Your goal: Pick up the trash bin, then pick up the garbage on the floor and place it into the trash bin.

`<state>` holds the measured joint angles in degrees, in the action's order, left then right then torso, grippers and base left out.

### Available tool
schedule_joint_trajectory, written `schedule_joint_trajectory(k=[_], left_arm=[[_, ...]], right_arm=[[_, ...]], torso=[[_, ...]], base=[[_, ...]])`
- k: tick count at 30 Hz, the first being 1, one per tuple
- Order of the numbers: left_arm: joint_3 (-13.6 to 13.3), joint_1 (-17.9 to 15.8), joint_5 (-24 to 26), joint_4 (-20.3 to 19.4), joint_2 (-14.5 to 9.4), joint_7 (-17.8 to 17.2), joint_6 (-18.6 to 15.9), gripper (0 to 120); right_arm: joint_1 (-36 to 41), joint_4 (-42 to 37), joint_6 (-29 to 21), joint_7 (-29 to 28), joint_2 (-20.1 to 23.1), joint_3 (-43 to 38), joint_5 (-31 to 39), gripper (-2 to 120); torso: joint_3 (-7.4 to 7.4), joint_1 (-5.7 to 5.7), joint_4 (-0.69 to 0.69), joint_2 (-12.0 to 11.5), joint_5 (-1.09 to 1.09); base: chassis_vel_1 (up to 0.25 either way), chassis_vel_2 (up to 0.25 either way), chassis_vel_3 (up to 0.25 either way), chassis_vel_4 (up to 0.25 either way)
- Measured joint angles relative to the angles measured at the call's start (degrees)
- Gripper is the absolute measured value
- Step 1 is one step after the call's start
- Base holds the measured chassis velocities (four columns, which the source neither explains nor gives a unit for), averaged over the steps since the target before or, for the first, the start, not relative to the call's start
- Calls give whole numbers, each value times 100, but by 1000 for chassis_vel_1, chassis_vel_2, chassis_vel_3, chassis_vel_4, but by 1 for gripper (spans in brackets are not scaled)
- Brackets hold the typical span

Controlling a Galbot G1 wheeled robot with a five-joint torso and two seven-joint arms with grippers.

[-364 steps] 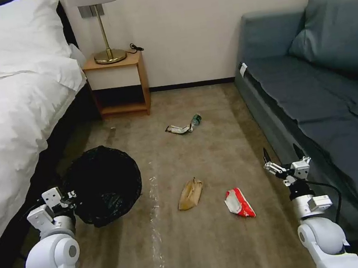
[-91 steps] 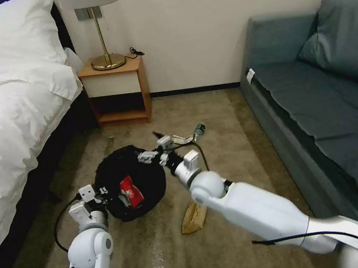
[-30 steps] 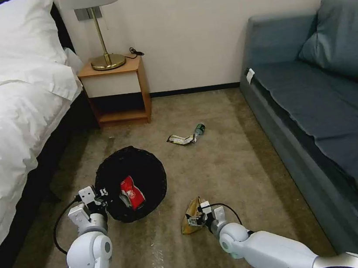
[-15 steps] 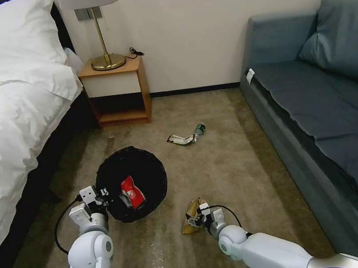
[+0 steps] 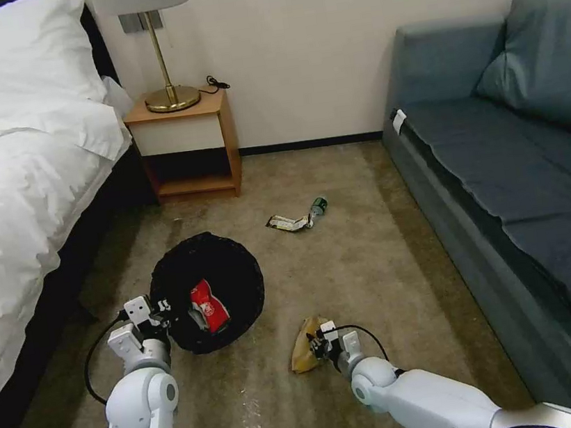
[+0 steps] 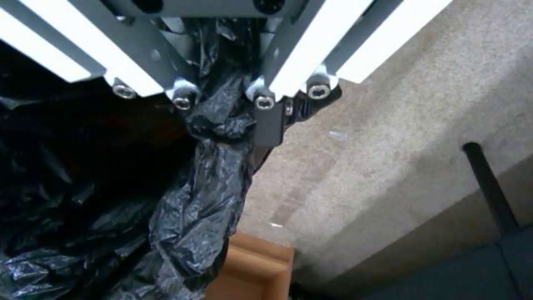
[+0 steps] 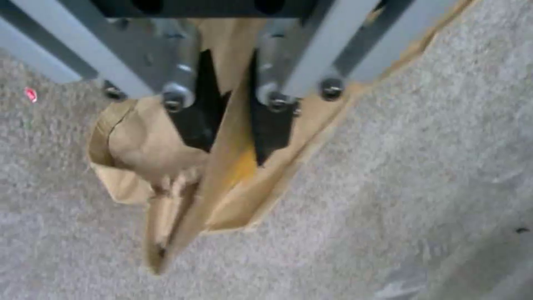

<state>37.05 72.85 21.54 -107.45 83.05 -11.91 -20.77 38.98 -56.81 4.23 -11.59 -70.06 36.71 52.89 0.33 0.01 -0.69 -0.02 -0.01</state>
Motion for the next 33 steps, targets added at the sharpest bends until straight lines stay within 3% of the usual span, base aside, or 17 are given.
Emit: schedule_joint_trajectory(k=[5,18,26,33], left_arm=[[6,-4,6,8,-4,-1,0,3],[21,49,19,18,-18,3,11,3],[59,35,80,20,-29,20,32,3],[36,38,104,28,-20,23,32,3]], right_arm=[[-17,25,28,17,-8,-29,-22,0],[-26,73,178,55,5,-199,-252,0],[-241,-445,287,-33,22,-1257,-403,0],[-409,-900,375,-5,104,-1710,-650,0]], torso=[[0,0,0,0,0],[0,0,0,0,0],[0,0,1,0,0],[0,0,-1,0,0]], base=[[0,0,0,0],[0,0,0,0],[0,0,0,0],[0,0,0,0]])
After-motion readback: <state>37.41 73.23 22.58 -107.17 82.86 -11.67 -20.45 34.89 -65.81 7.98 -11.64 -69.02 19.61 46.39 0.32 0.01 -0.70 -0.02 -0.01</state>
